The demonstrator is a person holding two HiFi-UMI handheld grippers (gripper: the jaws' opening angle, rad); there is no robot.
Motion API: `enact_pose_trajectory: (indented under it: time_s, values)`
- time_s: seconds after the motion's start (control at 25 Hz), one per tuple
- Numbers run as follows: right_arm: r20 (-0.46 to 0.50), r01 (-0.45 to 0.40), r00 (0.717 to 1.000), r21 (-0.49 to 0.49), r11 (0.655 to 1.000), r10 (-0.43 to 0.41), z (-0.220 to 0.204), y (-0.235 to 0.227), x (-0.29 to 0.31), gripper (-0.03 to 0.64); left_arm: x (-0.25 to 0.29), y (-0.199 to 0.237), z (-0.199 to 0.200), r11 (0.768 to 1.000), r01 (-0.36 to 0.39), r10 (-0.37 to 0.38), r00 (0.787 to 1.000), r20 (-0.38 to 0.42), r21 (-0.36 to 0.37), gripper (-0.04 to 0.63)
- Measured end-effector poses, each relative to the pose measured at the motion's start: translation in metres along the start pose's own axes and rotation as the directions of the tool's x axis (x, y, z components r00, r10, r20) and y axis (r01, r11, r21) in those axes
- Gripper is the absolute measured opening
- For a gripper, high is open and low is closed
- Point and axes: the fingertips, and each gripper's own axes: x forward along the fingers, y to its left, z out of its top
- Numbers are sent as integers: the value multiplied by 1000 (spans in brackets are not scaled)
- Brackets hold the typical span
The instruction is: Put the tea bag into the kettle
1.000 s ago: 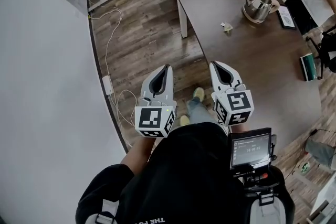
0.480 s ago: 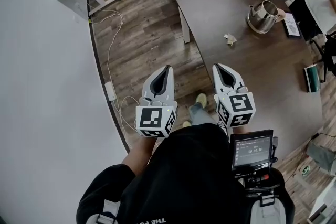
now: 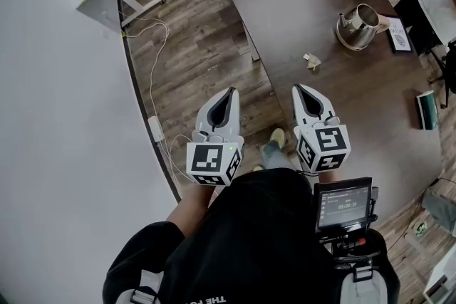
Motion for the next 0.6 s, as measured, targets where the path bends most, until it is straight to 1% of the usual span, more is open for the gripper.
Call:
enact_pose_trajectory:
  time_s: [0.24,0.44,0.6]
  values:
    - [30,-66,997,83,994,64,2,-20,1,5,29,-21,3,999,45,-45,999,-14,26,2]
    - [32,-87,996,96,992,84,0,-32,6,5,48,-32,4,996,66,-64,997,-45,56,2]
    - [8,-100,995,106,989,100,-13,-45,17,5,69,-38,-1,995,79,-74,995,-70,64,2]
